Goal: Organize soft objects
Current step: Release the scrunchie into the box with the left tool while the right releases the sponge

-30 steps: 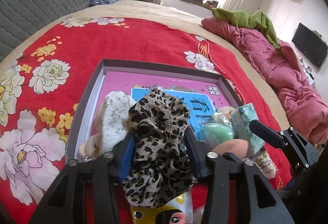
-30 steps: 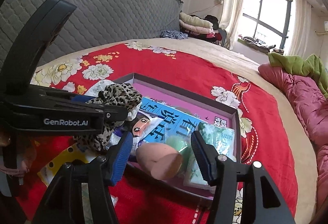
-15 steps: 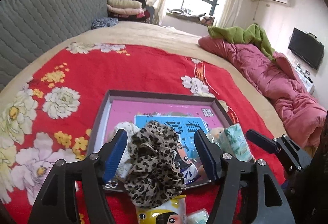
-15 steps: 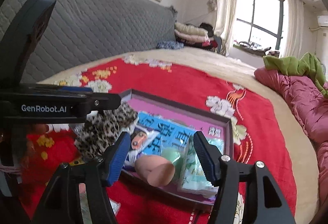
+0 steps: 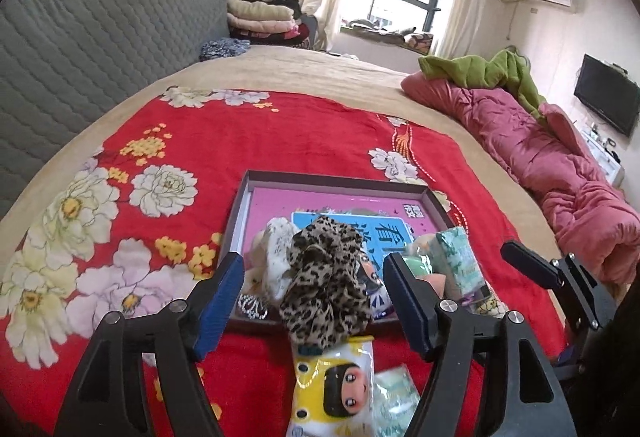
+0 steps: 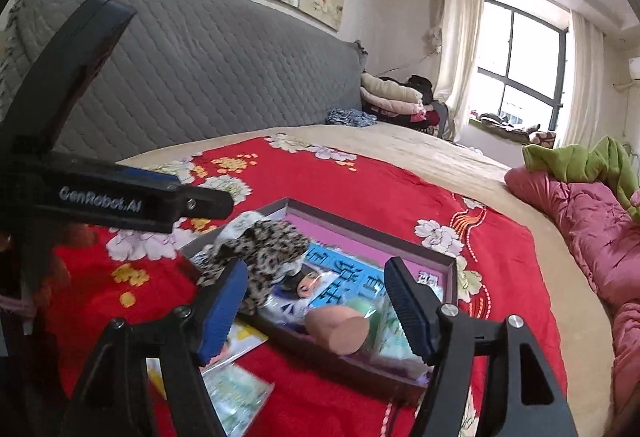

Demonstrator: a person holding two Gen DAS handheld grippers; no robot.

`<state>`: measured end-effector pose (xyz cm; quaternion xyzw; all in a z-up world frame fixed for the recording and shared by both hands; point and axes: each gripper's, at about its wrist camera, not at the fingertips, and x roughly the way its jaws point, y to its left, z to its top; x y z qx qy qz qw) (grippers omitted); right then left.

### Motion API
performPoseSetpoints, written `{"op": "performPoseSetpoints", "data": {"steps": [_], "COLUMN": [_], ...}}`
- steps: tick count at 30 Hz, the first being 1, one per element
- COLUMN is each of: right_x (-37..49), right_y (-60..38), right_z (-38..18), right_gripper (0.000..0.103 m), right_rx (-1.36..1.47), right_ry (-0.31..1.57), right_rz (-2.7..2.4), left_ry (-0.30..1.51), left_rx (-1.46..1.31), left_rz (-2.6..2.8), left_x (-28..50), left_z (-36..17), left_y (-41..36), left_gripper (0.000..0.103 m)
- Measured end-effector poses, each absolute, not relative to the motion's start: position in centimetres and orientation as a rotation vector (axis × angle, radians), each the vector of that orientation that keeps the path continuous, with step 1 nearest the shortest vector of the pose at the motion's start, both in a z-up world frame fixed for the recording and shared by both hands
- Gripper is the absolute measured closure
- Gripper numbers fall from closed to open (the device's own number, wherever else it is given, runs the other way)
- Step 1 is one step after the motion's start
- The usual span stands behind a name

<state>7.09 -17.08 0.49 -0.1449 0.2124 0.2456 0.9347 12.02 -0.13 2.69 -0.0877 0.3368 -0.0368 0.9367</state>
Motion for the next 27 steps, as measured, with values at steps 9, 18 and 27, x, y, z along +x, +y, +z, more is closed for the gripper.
{"op": "performPoseSetpoints", "data": {"steps": [9,18,27], "right_x": [3.9,2.3,1.6], "right_y": [-17.0,-17.0,-15.5], "right_z": [-0.2,-2.7,-5.3], "right_gripper": [0.032,0.032,0.032], "right_rx": [-0.262,-0.238,-0.292], "right_ry": [0.560,0.730,0.837], "right_rz": [0.498,0.510,0.518], "left_ry": [0.712,0.798,0.862], "left_rx": [-0.186,-0.182,-0.200], "left_rz": [-0.067,-0.050,-0.082], "left_x": [9.4,7.3,6.6], "left_z": [3.4,2.1,0.3], "left_y": [0.2,0.2,-0.1], "left_gripper": [0.029,0.029,0.029]}}
